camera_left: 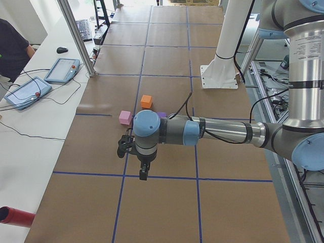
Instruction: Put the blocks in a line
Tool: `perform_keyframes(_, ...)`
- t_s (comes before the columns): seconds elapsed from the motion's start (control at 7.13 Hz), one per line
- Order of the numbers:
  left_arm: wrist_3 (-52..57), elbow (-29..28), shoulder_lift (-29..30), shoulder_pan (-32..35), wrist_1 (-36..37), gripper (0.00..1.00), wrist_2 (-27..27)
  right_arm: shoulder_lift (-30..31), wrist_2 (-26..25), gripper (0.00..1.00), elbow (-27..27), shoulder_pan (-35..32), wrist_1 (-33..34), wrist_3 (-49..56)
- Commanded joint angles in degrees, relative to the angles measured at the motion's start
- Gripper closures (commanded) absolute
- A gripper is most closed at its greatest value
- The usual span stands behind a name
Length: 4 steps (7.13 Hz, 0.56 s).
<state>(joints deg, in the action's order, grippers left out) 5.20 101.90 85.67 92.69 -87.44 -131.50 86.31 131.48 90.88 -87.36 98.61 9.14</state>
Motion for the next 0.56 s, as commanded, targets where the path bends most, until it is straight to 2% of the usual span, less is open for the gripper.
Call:
perform_keyframes(0.0, -5.77, 0.58, 3.0, -5.2, -0.1, 0.0, 1.24, 0.0, 0.0, 0.0, 0.0, 0.0, 0.0, 0.0)
perform_keyframes(0.14, -9.99, 0.84, 6.23, -8.37, -0.1, 0.0, 1.5, 0.0, 0.0, 0.0, 0.0, 0.0, 0.0, 0.0)
perform_keyframes(0.42, -10.56, 0.93, 12.29, -16.19, 0.07, 0.0, 1.51, 0.0, 0.0, 0.0, 0.0, 0.0, 0.0, 0.0)
